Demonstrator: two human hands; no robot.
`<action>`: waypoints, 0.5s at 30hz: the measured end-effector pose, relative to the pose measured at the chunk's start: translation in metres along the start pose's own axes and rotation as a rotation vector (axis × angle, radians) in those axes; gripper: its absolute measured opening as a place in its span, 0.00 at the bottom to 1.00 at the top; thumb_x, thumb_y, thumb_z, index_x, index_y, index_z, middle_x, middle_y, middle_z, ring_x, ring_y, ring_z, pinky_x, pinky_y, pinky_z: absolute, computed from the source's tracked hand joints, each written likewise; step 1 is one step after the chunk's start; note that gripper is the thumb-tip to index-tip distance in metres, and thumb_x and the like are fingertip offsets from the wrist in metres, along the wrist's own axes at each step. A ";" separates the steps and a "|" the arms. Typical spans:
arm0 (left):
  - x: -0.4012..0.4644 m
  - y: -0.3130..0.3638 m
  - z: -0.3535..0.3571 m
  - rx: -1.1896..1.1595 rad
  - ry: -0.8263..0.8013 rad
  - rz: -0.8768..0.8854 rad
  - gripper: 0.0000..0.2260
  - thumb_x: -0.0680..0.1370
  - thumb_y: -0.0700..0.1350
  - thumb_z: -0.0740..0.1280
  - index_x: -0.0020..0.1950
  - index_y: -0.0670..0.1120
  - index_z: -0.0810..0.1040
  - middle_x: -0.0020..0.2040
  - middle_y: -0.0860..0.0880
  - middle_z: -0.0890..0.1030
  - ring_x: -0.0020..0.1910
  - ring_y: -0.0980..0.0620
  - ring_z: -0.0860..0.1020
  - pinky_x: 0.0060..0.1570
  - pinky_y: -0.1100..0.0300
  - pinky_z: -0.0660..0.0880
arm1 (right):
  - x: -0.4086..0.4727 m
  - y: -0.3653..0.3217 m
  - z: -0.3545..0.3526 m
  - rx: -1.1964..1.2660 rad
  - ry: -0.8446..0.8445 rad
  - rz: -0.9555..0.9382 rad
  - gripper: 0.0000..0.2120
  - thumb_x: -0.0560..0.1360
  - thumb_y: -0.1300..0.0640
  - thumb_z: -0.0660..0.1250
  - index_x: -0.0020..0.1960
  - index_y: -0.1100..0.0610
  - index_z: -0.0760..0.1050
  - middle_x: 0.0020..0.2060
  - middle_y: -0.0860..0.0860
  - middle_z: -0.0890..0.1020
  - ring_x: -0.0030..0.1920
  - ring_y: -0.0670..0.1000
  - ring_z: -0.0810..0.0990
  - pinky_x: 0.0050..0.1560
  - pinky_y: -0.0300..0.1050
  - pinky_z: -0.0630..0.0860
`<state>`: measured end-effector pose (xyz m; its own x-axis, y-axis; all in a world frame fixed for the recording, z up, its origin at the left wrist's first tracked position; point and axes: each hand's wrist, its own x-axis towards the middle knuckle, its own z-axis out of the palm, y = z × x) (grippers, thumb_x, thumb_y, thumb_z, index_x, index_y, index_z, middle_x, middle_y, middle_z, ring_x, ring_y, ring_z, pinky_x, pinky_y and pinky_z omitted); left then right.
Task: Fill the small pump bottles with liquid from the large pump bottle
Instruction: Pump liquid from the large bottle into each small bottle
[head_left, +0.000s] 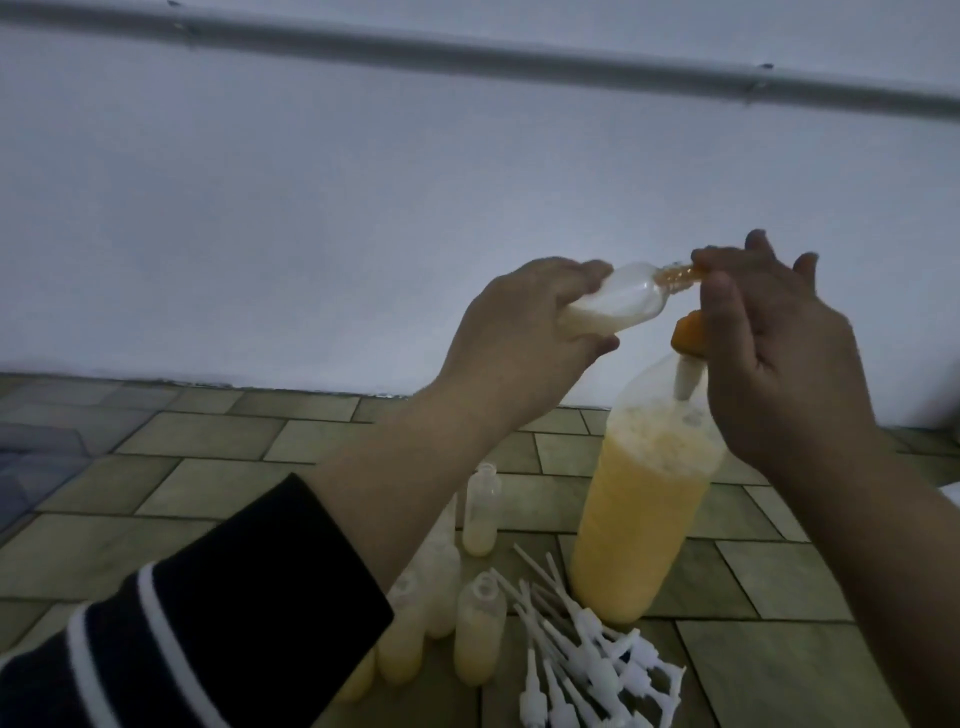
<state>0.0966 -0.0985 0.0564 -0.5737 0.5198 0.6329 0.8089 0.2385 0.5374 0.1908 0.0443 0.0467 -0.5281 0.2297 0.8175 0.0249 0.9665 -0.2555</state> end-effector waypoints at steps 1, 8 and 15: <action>0.002 0.001 -0.002 0.005 0.004 0.005 0.21 0.71 0.47 0.73 0.64 0.50 0.76 0.62 0.53 0.77 0.59 0.54 0.74 0.62 0.56 0.70 | 0.001 0.000 0.000 0.004 0.011 0.000 0.29 0.79 0.42 0.43 0.66 0.57 0.72 0.66 0.53 0.74 0.73 0.49 0.59 0.72 0.38 0.44; -0.001 -0.004 0.009 -0.013 0.004 -0.014 0.23 0.70 0.47 0.74 0.64 0.51 0.76 0.60 0.55 0.78 0.56 0.56 0.75 0.60 0.59 0.71 | -0.009 0.003 0.021 0.014 0.150 0.052 0.23 0.79 0.48 0.49 0.64 0.60 0.72 0.62 0.55 0.76 0.72 0.53 0.63 0.72 0.38 0.46; 0.002 -0.007 0.003 0.029 -0.019 -0.015 0.21 0.70 0.49 0.74 0.62 0.50 0.77 0.59 0.55 0.78 0.57 0.55 0.74 0.60 0.61 0.69 | -0.002 0.001 0.015 -0.012 0.067 0.019 0.25 0.80 0.47 0.47 0.58 0.60 0.76 0.62 0.53 0.77 0.73 0.51 0.61 0.70 0.34 0.42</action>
<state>0.0906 -0.0970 0.0525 -0.5833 0.5314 0.6143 0.8039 0.2696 0.5301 0.1792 0.0433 0.0367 -0.4693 0.2544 0.8456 0.0443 0.9632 -0.2652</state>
